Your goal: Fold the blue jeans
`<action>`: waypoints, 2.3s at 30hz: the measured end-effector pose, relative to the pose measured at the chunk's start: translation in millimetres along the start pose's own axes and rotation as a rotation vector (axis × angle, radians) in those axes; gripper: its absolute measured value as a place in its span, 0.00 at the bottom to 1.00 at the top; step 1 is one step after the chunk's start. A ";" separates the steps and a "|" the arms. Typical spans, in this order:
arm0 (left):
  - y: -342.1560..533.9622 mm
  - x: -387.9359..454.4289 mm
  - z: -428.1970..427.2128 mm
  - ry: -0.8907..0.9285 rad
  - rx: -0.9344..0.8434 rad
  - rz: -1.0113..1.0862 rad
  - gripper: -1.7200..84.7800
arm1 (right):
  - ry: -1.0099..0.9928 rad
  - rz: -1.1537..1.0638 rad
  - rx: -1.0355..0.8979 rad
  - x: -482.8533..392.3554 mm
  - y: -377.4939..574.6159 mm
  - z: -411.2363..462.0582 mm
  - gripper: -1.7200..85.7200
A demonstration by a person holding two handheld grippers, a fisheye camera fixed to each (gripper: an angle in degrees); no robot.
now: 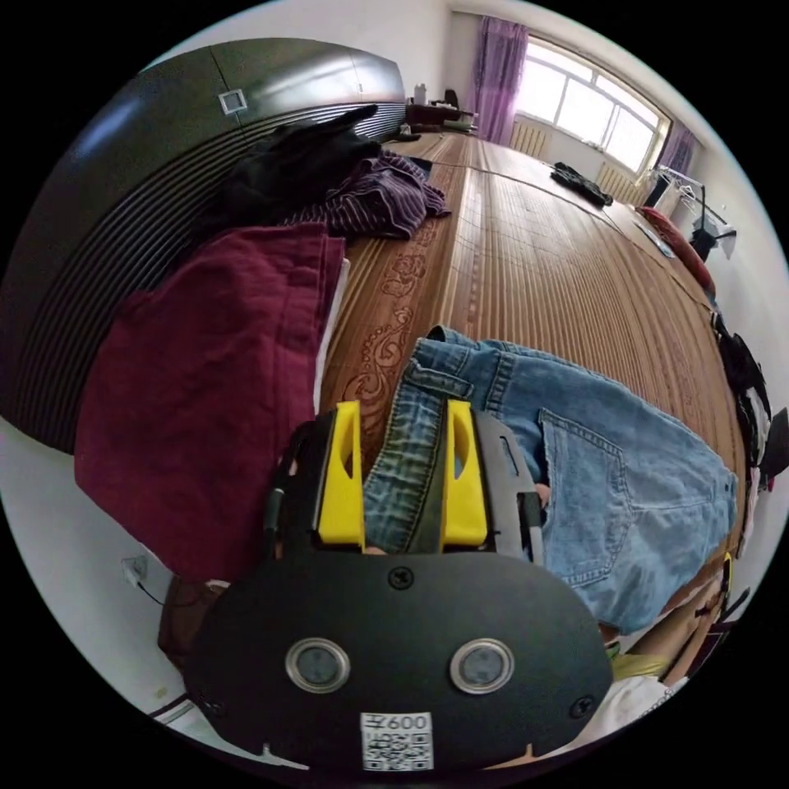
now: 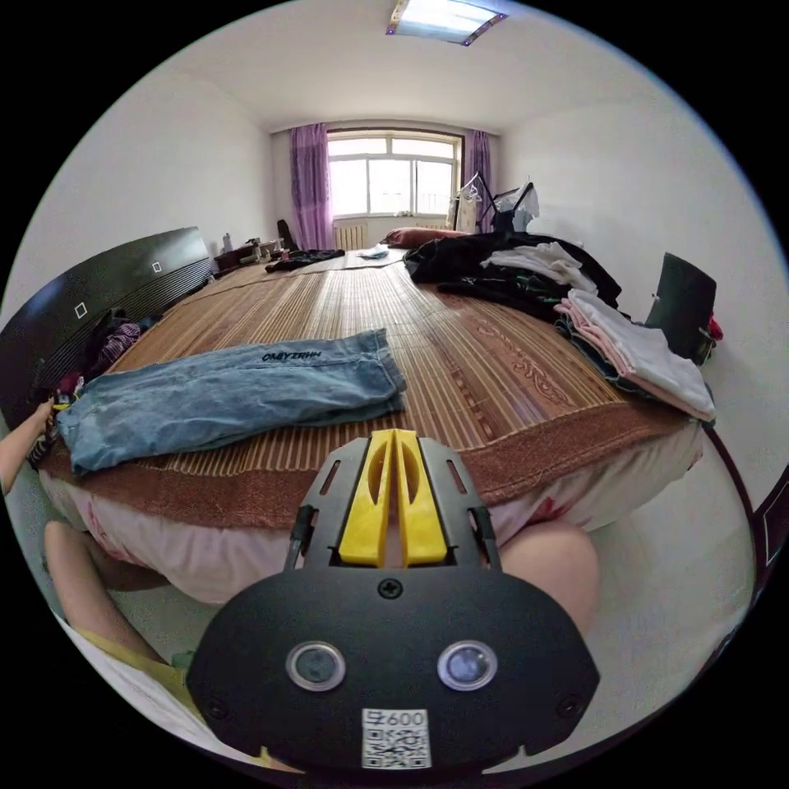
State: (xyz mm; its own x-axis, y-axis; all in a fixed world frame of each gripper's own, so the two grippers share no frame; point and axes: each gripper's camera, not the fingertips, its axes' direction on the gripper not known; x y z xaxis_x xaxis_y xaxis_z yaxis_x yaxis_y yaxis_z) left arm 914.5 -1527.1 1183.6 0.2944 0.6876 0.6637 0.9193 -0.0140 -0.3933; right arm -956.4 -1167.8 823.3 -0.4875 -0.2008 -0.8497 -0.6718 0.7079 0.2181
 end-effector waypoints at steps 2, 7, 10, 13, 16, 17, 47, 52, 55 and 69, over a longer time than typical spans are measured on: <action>-1.5 -17.5 -18.5 0.079 0.085 -0.052 0.19 | 0.002 -0.031 -0.008 -6.9 6.2 19.0 0.01; 23.3 -26.5 -29.9 0.093 0.273 -0.135 0.16 | 0.014 -0.090 -0.005 -21.5 19.5 63.8 0.01; 19.5 -52.7 -4.8 0.117 0.114 -0.146 0.14 | -0.010 -0.082 -0.012 -24.2 25.4 91.6 0.01; 41.9 -38.8 1.3 0.170 0.218 0.008 0.11 | -0.017 -0.086 0.044 -24.5 30.0 111.9 0.01; 65.1 32.2 39.6 0.342 0.135 0.456 0.05 | -0.004 -0.186 0.069 -31.8 18.4 149.0 0.01; 79.3 68.1 61.7 0.225 0.071 0.598 0.05 | 0.008 -0.258 0.011 -36.7 7.7 173.6 0.01; 287.7 176.8 283.5 0.310 -0.049 0.738 0.03 | -0.685 -0.557 -0.246 -181.4 -33.7 465.8 0.01; 299.6 200.2 353.4 0.248 -0.185 0.740 0.03 | -0.653 -0.661 -0.355 -238.0 -14.9 508.4 0.01; 309.3 137.3 370.3 0.229 -0.179 0.721 0.03 | -0.615 -0.729 -0.377 -199.5 -9.1 530.4 0.01; 500.1 -65.5 271.3 -0.119 0.226 0.553 0.03 | -0.377 -0.501 -0.106 63.3 44.0 442.6 0.01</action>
State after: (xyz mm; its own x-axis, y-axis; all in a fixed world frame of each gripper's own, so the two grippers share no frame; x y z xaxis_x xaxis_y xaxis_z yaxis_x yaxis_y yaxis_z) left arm 1284.1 -1382.2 770.9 0.6689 0.6993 0.2521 0.5567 -0.2465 -0.7933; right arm -770.0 -849.6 566.6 0.1169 -0.2241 -0.9675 -0.8285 0.5153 -0.2194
